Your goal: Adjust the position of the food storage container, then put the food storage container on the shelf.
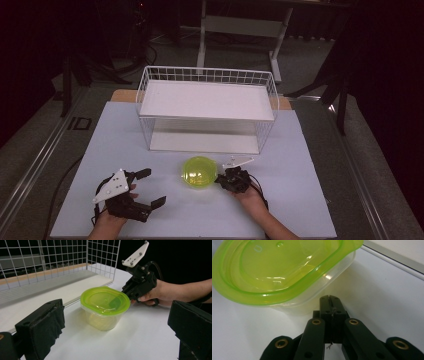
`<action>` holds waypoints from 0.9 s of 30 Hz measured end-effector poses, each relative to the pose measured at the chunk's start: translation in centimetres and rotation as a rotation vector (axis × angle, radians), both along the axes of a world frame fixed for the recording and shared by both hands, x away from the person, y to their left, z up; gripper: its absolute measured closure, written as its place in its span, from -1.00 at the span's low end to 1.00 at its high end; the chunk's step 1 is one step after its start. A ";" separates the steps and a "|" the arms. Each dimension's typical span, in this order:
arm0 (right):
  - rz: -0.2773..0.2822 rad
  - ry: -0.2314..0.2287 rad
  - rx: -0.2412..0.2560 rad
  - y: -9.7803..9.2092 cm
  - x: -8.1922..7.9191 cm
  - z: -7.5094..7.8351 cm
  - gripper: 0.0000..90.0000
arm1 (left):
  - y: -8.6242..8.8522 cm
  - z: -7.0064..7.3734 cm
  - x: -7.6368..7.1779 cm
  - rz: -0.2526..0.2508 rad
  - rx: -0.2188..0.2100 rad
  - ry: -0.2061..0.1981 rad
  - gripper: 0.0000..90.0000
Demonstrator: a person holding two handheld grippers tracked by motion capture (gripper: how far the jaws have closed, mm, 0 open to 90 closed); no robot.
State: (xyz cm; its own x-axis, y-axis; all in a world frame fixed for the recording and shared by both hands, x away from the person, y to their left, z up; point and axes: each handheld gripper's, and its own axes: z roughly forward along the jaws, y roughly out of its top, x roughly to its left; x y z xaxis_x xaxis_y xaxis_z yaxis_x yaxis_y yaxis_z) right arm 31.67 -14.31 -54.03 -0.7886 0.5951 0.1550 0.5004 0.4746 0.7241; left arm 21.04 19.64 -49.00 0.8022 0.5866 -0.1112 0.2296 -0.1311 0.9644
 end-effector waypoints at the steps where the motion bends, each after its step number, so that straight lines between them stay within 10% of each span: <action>1: -0.001 0.001 0.003 0.1 0.0 0.0 1.00 | 0.0 0.0 0.0 -0.001 0.001 0.000 -0.96; 16: -0.034 -0.108 0.005 -4.2 -1.9 3.0 0.64 | -0.1 -0.1 0.0 -0.002 0.007 0.007 -0.96; 27: -0.003 -0.175 0.082 -6.8 -4.8 5.9 -0.67 | -0.7 0.2 0.3 -0.021 0.003 0.034 -0.96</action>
